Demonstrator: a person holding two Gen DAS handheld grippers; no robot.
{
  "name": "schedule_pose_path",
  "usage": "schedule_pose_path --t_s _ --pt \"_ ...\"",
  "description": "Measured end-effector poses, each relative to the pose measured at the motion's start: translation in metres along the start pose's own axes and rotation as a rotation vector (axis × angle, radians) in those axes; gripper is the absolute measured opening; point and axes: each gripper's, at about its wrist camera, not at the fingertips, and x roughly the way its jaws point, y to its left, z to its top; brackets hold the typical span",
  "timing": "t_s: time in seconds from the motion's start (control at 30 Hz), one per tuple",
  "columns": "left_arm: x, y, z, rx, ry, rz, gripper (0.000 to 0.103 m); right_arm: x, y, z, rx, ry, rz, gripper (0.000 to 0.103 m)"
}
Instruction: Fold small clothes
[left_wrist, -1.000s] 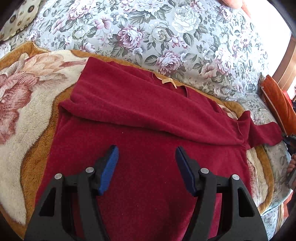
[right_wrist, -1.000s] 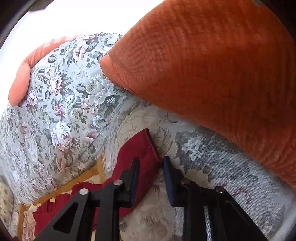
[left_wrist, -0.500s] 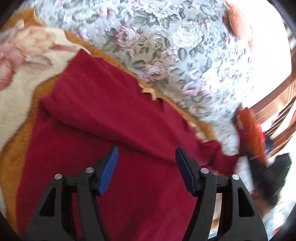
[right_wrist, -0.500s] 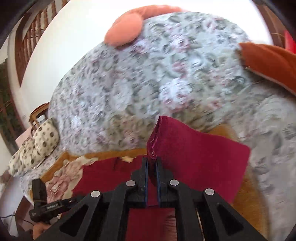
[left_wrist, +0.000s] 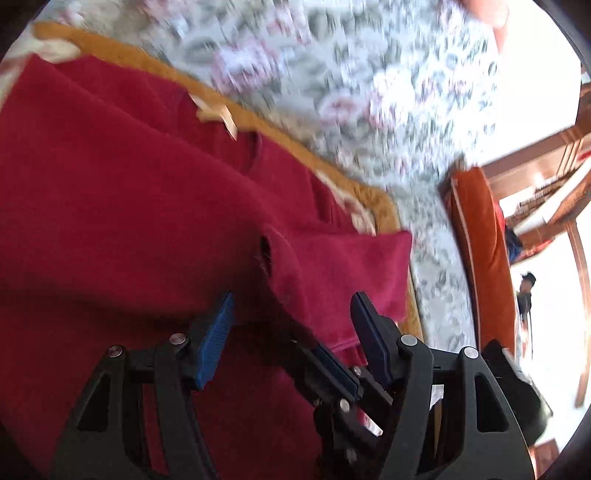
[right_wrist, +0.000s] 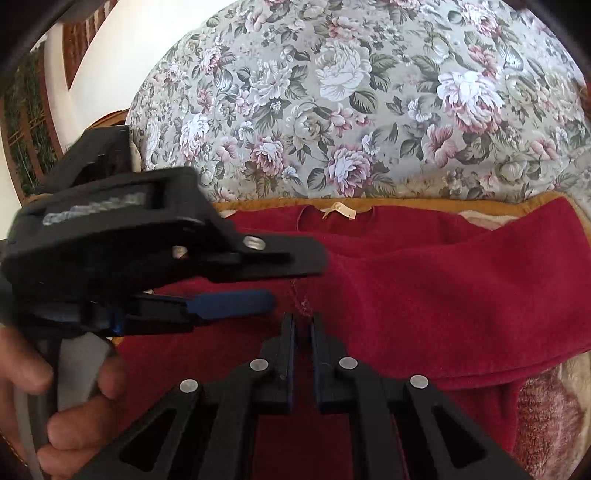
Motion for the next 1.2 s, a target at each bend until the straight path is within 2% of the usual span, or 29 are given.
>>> schedule_pose_path --t_s 0.07,0.17,0.2,0.23,0.37,0.43,0.5,0.53,0.57,0.6,0.7,0.87,0.97,1.07,1.2 --pt "0.006 -0.011 -0.003 0.069 -0.008 0.037 0.064 -0.002 0.000 0.000 0.000 -0.004 0.003 0.007" --pt "0.005 -0.013 -0.007 0.094 -0.046 0.050 0.064 -0.008 0.003 -0.003 -0.015 -0.006 -0.025 0.008" --pt "0.003 -0.011 -0.008 0.088 -0.060 0.055 0.064 -0.011 0.004 -0.005 -0.019 -0.009 -0.040 0.015" --pt "0.003 -0.008 -0.008 0.078 -0.064 0.055 0.064 -0.015 0.003 -0.006 -0.013 -0.014 -0.052 0.026" --pt "0.003 -0.003 -0.009 0.066 -0.077 0.055 0.061 -0.044 -0.010 -0.011 0.058 -0.042 -0.045 0.034" --pt "0.003 -0.006 -0.011 0.075 -0.083 0.072 0.052 -0.059 -0.020 -0.018 0.103 -0.026 -0.076 0.034" --pt "0.004 -0.007 -0.014 0.085 -0.081 0.109 0.032 -0.077 -0.032 -0.028 0.173 -0.041 -0.109 0.034" --pt "0.004 -0.006 -0.015 0.083 -0.083 0.135 0.026 -0.083 -0.036 -0.030 0.198 -0.055 -0.124 0.034" --pt "0.004 -0.004 -0.015 0.080 -0.089 0.159 0.009 -0.091 -0.041 -0.033 0.232 -0.083 -0.146 0.034" --pt "0.003 -0.003 -0.016 0.076 -0.097 0.193 0.004 -0.093 -0.044 -0.035 0.247 -0.094 -0.158 0.034" --pt "-0.011 -0.015 -0.016 0.120 -0.130 0.177 0.004 -0.090 -0.053 -0.037 0.293 -0.069 -0.183 0.034" --pt "-0.063 -0.068 0.006 0.250 -0.197 0.012 0.004 -0.089 -0.071 -0.043 0.378 -0.053 -0.221 0.034" --pt "-0.097 -0.083 0.034 0.261 -0.246 -0.032 0.004 -0.085 -0.078 -0.050 0.424 -0.053 -0.226 0.034" --pt "-0.128 -0.079 0.058 0.249 -0.278 -0.014 0.004 -0.081 -0.087 -0.055 0.463 -0.045 -0.224 0.034" --pt "-0.159 -0.044 0.073 0.219 -0.291 0.075 0.004 -0.077 -0.091 -0.060 0.480 -0.034 -0.224 0.034"
